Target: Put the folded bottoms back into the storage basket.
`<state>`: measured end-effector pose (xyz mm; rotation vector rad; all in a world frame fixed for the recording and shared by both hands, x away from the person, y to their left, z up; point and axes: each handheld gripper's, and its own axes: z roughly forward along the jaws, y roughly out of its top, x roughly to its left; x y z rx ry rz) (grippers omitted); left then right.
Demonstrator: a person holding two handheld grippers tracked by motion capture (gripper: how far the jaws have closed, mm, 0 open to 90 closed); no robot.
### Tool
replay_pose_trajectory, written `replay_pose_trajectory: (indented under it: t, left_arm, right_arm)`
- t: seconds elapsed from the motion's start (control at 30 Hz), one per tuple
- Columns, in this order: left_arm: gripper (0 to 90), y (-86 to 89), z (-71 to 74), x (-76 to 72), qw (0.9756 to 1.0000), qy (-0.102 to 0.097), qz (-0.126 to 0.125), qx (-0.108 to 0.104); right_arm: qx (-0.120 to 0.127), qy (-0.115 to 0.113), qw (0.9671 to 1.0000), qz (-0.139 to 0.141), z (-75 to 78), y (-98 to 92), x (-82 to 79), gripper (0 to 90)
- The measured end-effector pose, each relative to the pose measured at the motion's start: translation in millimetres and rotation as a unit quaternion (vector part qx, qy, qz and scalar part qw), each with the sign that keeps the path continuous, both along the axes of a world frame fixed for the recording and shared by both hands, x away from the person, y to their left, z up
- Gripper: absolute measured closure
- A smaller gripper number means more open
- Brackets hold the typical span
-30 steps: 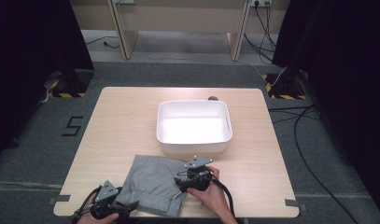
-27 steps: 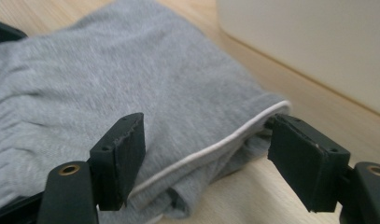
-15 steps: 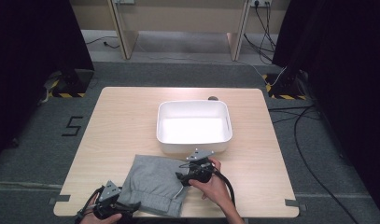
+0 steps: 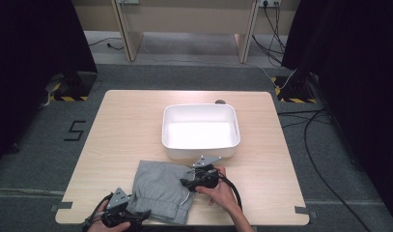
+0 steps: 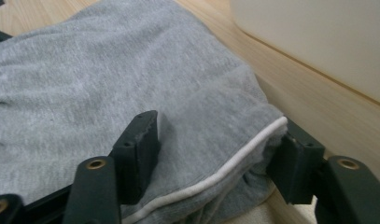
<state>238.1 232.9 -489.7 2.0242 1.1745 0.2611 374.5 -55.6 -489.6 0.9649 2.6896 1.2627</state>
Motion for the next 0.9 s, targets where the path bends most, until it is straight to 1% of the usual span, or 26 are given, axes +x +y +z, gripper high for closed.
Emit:
replay_pose_trajectory:
  t: [0.03,0.07,0.1,0.13,0.2,0.23,0.3,0.33,0.37,0.43,0.47,0.5,0.53,0.57,0.67,0.73,0.77,0.87,0.9]
  left_arm:
    - [14.5,-3.4,0.3,0.0,0.9999,-0.005,-0.006,0.007]
    - [20.6,-5.9,1.8,0.8,0.9998,-0.005,-0.018,0.006]
    - [24.4,-5.9,1.8,0.8,0.9998,-0.005,-0.018,0.006]
    - [24.4,-5.4,1.8,1.8,0.9999,-0.004,-0.016,0.000]
    - [31.4,-3.1,1.9,3.3,0.9998,-0.003,-0.017,-0.010]
    - [35.9,-1.3,1.9,3.5,0.9997,-0.001,-0.016,-0.019]
    - [46.0,0.3,1.1,1.5,0.9992,-0.005,-0.025,-0.030]
    - [51.5,0.1,1.8,0.2,0.9991,-0.012,-0.030,-0.027]
    - [54.5,-1.1,2.4,-0.5,0.9989,-0.021,-0.036,-0.019]
    - [56.9,-3.0,3.2,-1.2,0.9984,-0.033,-0.045,-0.008]
    - [58.5,-3.1,3.4,-1.6,0.9982,-0.036,-0.048,-0.007]
    - [58.5,-2.8,3.8,-2.3,0.9980,-0.040,-0.049,-0.007]
    - [59.7,-2.5,4.3,-2.4,0.9979,-0.040,-0.050,-0.006]
    - [59.8,-3.3,5.8,-1.9,0.9973,-0.048,-0.056,-0.005]
    - [60.5,-4.6,8.2,-1.7,0.9968,-0.054,-0.060,-0.002]
    - [60.7,-6.5,12.9,-3.2,0.9960,-0.059,-0.067,-0.006]
    - [60.9,-7.6,16.1,-4.0,0.9955,-0.060,-0.072,-0.010]
    - [61.1,-10.8,26.6,-6.3,0.9939,-0.070,-0.083,-0.018]
    - [61.1,-11.5,30.3,-7.0,0.9933,-0.074,-0.086,-0.021]
  right_arm:
    - [0.002,0.001,1.0000,-0.001,-0.2,0.0,-0.2,42.2]
    - [0.006,0.002,1.0000,-0.001,-0.7,-0.2,0.0,46.0]
    - [0.006,0.002,1.0000,-0.001,-0.7,-0.2,0.0,46.0]
    - [0.009,0.001,1.0000,-0.002,-1.0,-0.5,-0.1,48.2]
    - [0.016,0.004,0.9998,-0.007,-1.5,-2.1,-0.6,51.8]
    - [0.019,0.007,0.9997,-0.011,-1.5,-2.4,-1.4,53.7]
    - [0.022,0.000,0.9997,-0.013,-1.2,-3.5,-2.5,57.1]
    - [0.023,-0.007,0.9997,-0.011,-0.9,-2.8,-3.6,58.8]
    - [0.020,-0.014,0.9997,-0.009,0.1,-2.4,-4.8,60.2]
    - [0.017,-0.021,0.9996,-0.008,2.3,-2.1,-7.8,62.8]
    - [0.020,-0.029,0.9993,-0.007,4.1,-2.4,-9.5,64.3]
    - [0.020,-0.029,0.9993,-0.007,4.1,-2.4,-9.5,64.3]
    - [0.023,-0.034,0.9991,-0.007,6.4,-3.0,-10.9,65.5]
    - [0.028,-0.039,0.9988,-0.006,7.5,-3.5,-11.7,66.0]
    - [0.034,-0.044,0.9984,-0.009,11.4,-4.6,-14.4,66.9]
    - [0.043,-0.049,0.9978,-0.010,15.7,-6.2,-16.9,67.5]
    - [0.051,-0.047,0.9975,-0.012,18.7,-7.2,-19.3,67.6]
    - [0.058,-0.060,0.9964,-0.011,26.5,-10.4,-23.6,67.9]
    - [0.071,-0.067,0.9952,-0.011,33.6,-12.5,-25.9,67.9]
